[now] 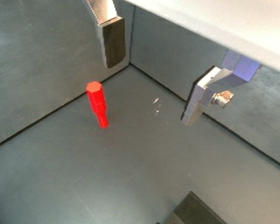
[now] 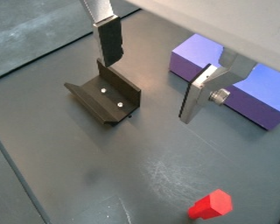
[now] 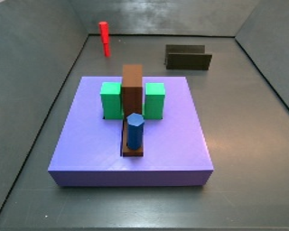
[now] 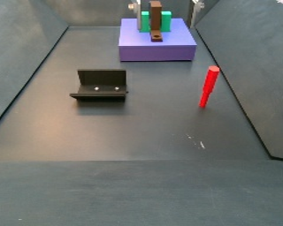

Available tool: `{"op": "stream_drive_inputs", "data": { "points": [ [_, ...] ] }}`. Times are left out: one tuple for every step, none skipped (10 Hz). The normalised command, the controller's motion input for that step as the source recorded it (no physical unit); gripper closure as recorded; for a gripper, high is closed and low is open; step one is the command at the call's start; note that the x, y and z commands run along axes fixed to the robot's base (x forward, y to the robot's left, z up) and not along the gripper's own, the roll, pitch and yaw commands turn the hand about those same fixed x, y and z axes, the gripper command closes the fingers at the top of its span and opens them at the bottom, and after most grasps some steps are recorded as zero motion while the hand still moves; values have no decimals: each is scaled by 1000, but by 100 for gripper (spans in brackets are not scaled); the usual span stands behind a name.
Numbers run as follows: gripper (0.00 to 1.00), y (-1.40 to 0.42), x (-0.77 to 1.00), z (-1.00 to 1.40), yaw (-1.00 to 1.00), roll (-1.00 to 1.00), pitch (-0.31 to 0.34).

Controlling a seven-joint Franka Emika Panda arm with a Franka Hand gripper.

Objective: Pick up the red object. Move up. Move to above the board. Insert the red object.
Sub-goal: Pick up the red object.

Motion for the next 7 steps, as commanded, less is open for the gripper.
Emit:
{"op": "stream_drive_inputs", "data": {
  "points": [
    [0, 80, -311, -26, 0, 0, -59],
    [0, 151, -763, -91, -129, -9, -140],
    [0, 0, -866, -174, -157, -17, -163],
    [0, -46, -849, -226, -134, -14, -164],
    [0, -283, -486, -403, -63, -36, -130],
    [0, 0, -460, -497, -149, -66, -113],
    [0, 77, -611, -334, -169, -27, -116]
  ]
}}
